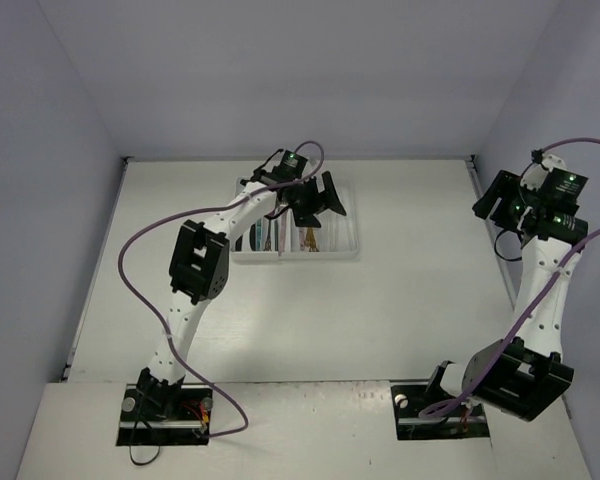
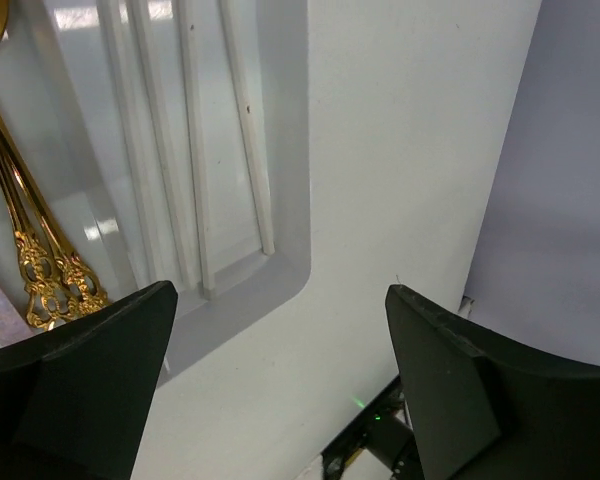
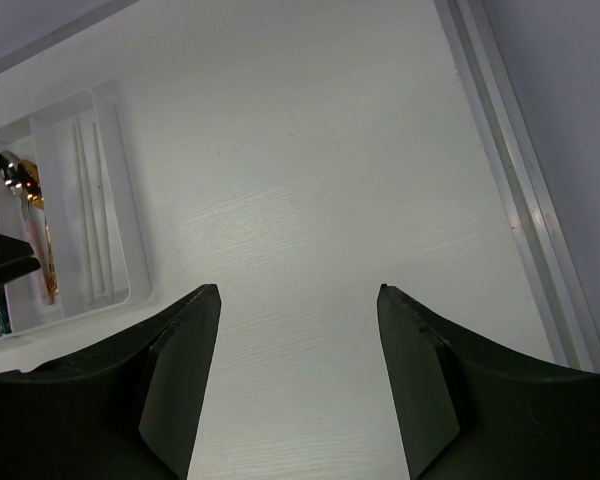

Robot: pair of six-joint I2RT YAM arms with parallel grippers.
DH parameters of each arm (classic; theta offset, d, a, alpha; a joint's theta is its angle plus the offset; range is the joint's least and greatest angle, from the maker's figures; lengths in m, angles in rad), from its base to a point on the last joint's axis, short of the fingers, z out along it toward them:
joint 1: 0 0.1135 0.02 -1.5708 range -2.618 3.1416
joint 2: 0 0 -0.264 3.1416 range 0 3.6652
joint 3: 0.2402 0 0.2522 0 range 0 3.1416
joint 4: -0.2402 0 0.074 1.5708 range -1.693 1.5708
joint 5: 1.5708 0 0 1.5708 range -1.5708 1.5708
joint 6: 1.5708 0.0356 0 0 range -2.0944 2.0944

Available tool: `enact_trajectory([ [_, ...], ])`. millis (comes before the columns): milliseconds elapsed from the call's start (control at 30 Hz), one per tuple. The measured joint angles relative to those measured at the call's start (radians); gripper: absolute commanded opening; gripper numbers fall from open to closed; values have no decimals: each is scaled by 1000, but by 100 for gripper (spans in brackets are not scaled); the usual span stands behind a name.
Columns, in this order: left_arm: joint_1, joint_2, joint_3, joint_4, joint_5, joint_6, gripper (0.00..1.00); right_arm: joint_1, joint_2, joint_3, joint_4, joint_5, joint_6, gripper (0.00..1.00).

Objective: Sort the eating utensils into containers

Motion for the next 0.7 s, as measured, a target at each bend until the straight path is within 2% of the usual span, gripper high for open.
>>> enact_trajectory([
  [67,1,-14,7,3,-6,48,84,49,11,10,0,18,-7,65],
  [167,3,-73,4,-9,-42,151,85,146,31,21,9,24,-28,76],
  [267,23,-204,-37,-33,-105,278,85,234,61,28,25,26,-68,93],
  [333,59,-308,-69,-61,-134,350,85,283,94,34,36,30,-99,97],
  [433,179,-440,-77,-119,-168,463,85,337,171,56,57,37,-138,100],
  [500,305,-507,-98,-150,-186,539,85,372,233,80,72,46,-162,100],
  [633,550,-589,-218,-206,-241,663,85,429,366,138,110,57,-193,100],
  [700,626,-608,-286,-238,-294,714,85,448,426,161,125,59,-202,100],
])
